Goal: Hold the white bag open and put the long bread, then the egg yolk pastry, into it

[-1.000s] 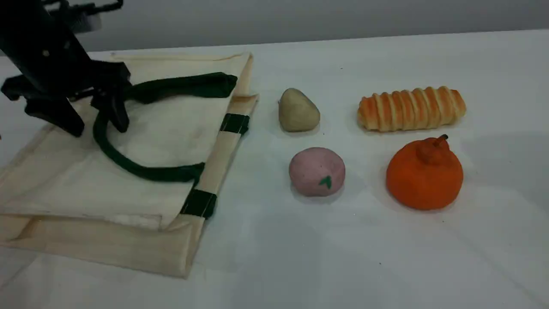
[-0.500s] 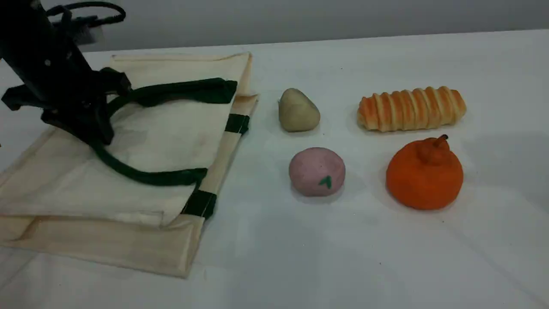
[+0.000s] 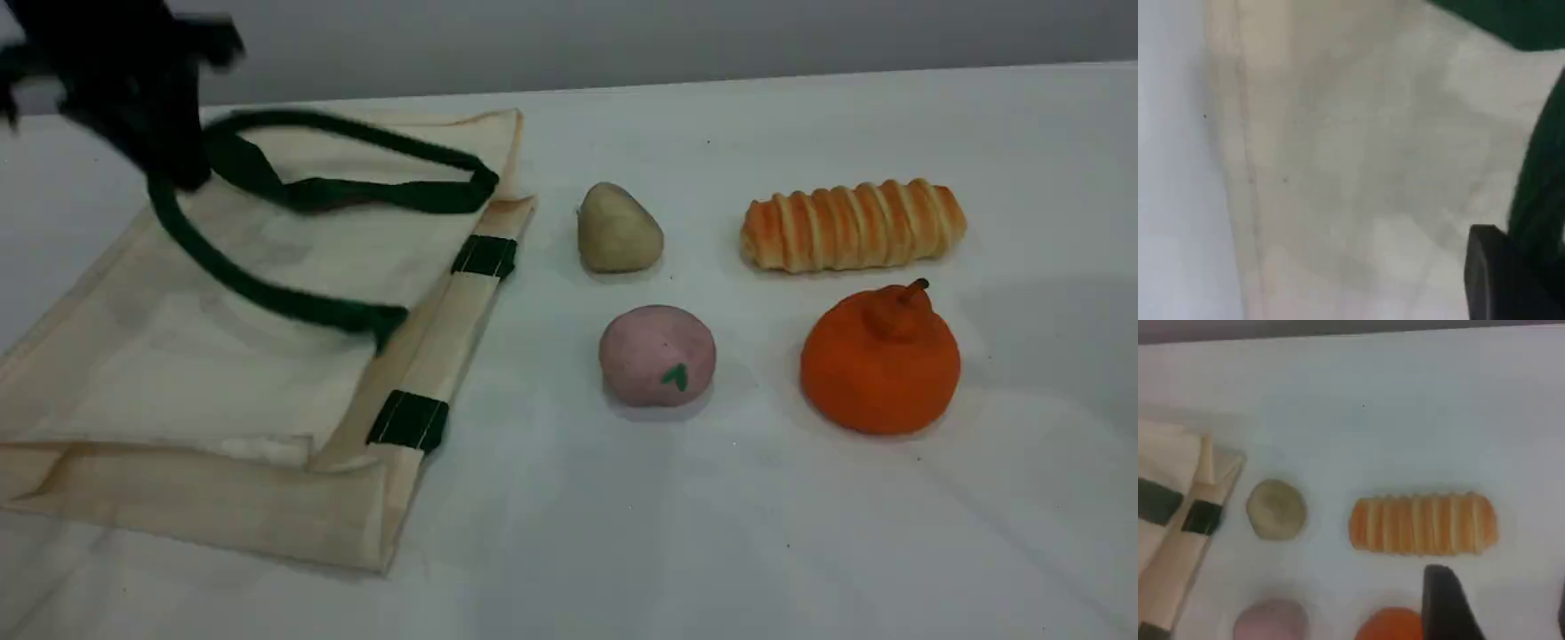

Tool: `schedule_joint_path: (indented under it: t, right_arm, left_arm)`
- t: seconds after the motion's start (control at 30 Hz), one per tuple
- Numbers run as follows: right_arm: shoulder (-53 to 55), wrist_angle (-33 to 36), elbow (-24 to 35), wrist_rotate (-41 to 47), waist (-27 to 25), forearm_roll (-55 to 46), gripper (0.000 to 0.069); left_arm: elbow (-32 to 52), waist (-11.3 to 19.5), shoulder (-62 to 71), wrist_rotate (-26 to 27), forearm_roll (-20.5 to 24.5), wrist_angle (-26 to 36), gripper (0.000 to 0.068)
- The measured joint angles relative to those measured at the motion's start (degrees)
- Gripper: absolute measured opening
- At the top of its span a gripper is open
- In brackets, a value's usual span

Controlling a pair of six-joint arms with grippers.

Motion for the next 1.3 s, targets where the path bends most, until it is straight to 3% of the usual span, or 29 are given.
schedule_joint_path:
  t: [0.13,0.33,0.57,0.8,1.13,1.3]
  right_arm:
    - [0.0,0.5,0.0,-2.9,0.0,2.4,0.0330]
    - [0.0,0.5,0.0,-7.1,0.0,4.4,0.0330]
    - [0.0,1.2,0.0,-15.7,0.0,11.1,0.0330]
    - [0.0,3.2,0.1,-21.7,0.0,15.1,0.0330]
    - [0.0,5.1,0.1,-23.8,0.0,16.2,0.0330]
    - [0.4,5.1,0.1,-24.4,0.0,15.5,0.0330]
  left_arm:
    - [-9.9,0.0,-1.9,2.0,-1.4,5.5,0.0080]
    - [-19.8,0.0,-5.7,9.7,-8.9,5.9,0.0080]
    - [-20.5,0.0,-10.1,16.5,-18.1,5.8,0.0080]
    - [-20.5,0.0,-15.5,19.7,-23.3,5.8,0.0080]
    - [-20.6,0.0,-21.1,22.9,-23.4,5.7,0.0080]
    - [-20.6,0.0,-21.1,22.9,-20.4,5.6,0.0080]
